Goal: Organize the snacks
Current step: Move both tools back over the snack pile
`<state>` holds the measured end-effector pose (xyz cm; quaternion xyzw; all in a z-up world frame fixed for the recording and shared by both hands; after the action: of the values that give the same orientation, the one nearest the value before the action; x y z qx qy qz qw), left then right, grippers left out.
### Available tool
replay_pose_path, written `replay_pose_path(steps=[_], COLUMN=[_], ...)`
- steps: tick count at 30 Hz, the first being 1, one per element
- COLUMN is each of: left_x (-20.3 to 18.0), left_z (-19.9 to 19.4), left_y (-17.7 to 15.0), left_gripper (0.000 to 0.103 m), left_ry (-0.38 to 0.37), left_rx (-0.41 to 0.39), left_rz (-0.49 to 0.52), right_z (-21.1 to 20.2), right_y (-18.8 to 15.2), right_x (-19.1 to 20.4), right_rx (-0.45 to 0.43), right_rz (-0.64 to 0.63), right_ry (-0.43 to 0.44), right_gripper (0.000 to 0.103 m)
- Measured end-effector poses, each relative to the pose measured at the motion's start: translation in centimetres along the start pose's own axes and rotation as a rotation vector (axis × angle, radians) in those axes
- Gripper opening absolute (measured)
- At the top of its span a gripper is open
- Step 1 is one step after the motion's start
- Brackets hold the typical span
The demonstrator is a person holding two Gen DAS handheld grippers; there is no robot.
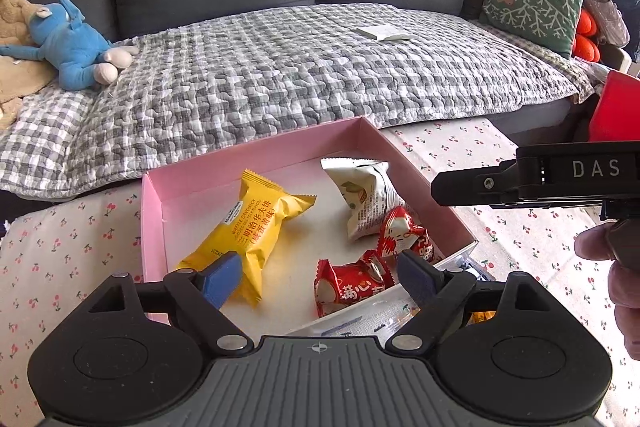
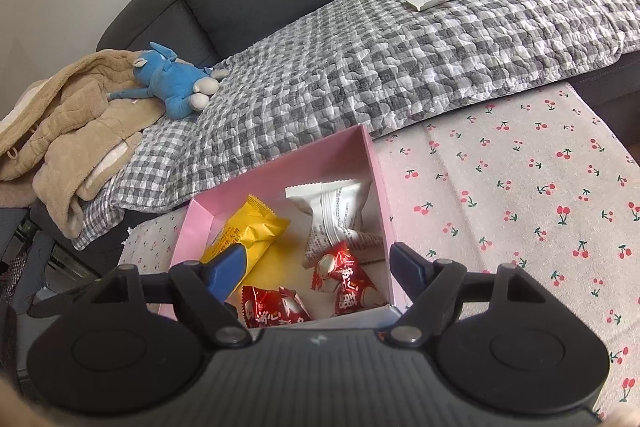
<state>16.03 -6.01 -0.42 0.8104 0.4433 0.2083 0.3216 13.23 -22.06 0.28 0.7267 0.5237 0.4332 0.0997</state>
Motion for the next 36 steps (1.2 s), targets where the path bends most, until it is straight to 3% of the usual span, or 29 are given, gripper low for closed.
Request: replay_pose_path(steps=[11,20,36], left_x=[1.0,0.7,-0.8], left_z=[-4.5,-7.0,-8.9], left_y=[-2.6,-5.9,-11.5], left_gripper=[0.092,0.094,0.099], left_ry=[-0.005,0.039,0.054], left_rx=[-0.038,-0.053,-0.103], left_rz=[-0.042,-0.032,0.019], right_z=[-1.9,-3.7,-5.0], right_y=[-1.7,-3.6,-8.0], right_x=[0.3,1.0,0.4], right_rx=[0.008,-0.008,-0.027], right_rz=[-0.102,-0.201,-0.264], right_ry=[-0.037,-0.066,-0.104], right_gripper=[0.092,0.100,0.103])
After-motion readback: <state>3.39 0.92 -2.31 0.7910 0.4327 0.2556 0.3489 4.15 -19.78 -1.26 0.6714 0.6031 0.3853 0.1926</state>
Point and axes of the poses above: each gripper's, at about its wrist camera, not at the fingertips, and z roughly the way its jaws point, x to its left, y to its top, the point moved 4 cm from there along z, roughly the way its jaws point, and after that the axes turned 6 degrees about z, right-handed, at the moved point
